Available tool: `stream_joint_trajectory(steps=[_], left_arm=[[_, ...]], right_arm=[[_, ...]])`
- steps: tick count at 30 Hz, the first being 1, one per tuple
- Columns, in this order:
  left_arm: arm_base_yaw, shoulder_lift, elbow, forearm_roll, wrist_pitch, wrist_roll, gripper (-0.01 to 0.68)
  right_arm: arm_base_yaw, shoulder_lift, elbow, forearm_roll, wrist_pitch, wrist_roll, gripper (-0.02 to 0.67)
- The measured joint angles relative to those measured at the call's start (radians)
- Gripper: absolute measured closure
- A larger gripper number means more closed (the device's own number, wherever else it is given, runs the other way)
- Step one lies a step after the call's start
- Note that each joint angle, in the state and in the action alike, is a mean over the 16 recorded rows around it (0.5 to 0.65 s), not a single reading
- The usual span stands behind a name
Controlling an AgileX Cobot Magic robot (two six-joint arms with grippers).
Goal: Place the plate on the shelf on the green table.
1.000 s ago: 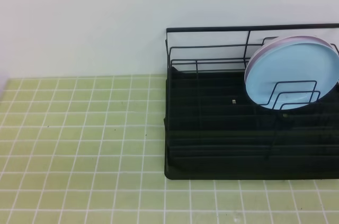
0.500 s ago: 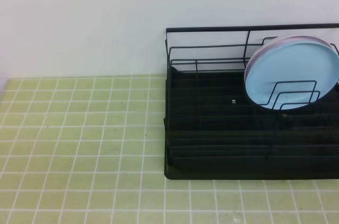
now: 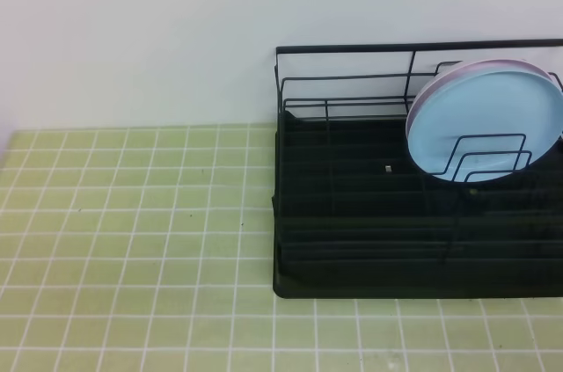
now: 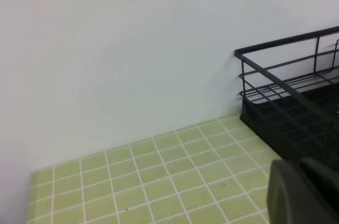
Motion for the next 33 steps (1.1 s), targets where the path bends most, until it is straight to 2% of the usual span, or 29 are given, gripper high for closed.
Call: stream_joint_trajectory(steps=[33], left_arm=[[0.016,0.000,0.000,-0.003,-0.016,-0.006,0.675]], right_arm=[[0.000,0.002,0.009,-0.007,-0.014,0.011,0.648]])
